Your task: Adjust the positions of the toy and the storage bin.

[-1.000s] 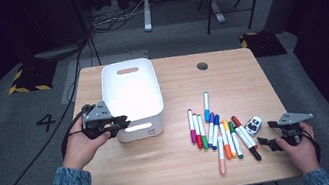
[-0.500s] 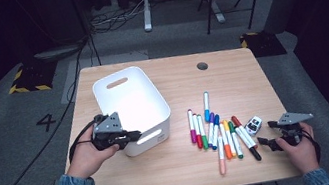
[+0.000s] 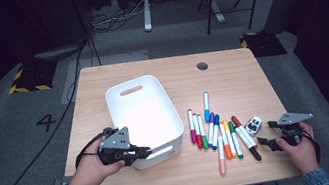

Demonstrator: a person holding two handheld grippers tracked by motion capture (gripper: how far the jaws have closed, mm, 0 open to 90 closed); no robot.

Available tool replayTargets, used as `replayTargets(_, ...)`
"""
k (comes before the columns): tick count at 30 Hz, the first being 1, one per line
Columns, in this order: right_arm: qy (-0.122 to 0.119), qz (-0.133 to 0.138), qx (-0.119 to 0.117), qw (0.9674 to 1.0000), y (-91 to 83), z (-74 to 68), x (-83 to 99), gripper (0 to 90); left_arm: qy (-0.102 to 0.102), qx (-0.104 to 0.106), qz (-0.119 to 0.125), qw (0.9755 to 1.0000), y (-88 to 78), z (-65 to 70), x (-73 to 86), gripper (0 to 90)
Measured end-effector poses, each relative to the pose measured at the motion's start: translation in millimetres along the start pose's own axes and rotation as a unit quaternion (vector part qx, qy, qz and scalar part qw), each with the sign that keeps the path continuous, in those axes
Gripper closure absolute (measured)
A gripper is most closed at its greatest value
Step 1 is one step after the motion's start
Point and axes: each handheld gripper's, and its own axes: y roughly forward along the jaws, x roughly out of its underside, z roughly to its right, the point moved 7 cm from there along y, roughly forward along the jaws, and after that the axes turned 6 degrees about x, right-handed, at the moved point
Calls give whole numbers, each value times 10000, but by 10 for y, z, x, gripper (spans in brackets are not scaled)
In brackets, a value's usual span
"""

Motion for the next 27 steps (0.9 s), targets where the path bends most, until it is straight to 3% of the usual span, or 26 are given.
replayTargets(4, 38, 7, 2, 10000, 2, -6, -3, 140, 183, 244, -193, 9993, 88, 114, -29, 831)
replayTargets(5, 55, 9, 2, 10000, 3, -9, -5, 140, 214, 187, -245, 9993, 99, 110, -33, 820)
replayTargets(7, 46, 10, 2, 10000, 3, -8, -4, 140, 141, -2, -234, 9996, 84, 86, -46, 704)
replayTargets(9, 49, 9, 2, 10000, 3, -8, -4, 140, -38, -222, -35, 9997, 15, 41, -75, 601)
replayTargets(11, 48, 10, 1, 10000, 3, -8, -5, 140, -272, -266, 199, 9991, -54, 19, -106, 490)
replayTargets(13, 47, 9, 2, 10000, 3, -8, -4, 140, -399, -323, 390, 9979, -110, 6, -139, 431)
replayTargets(17, 50, 10, 2, 10000, 3, -8, -4, 140, -631, -729, 496, 9941, -242, -63, -154, 379)
replayTargets(20, 49, 10, 3, 10000, 3, -8, -4, 140, -890, -1254, 604, 9863, -375, -219, -144, 360)
replayTargets(22, 49, 10, 3, 10000, 3, -8, -4, 140, -1068, -1486, 655, 9809, -452, -338, -123, 364)
replayTargets(24, 50, 11, 4, 10000, 3, -9, -4, 140, -1155, -1819, 643, 9744, -553, -495, -84, 352)
replayTargets(27, 51, 13, 13, 10000, 3, -8, -5, 140, -1408, -2258, 657, 9617, -682, -702, -9, 325)
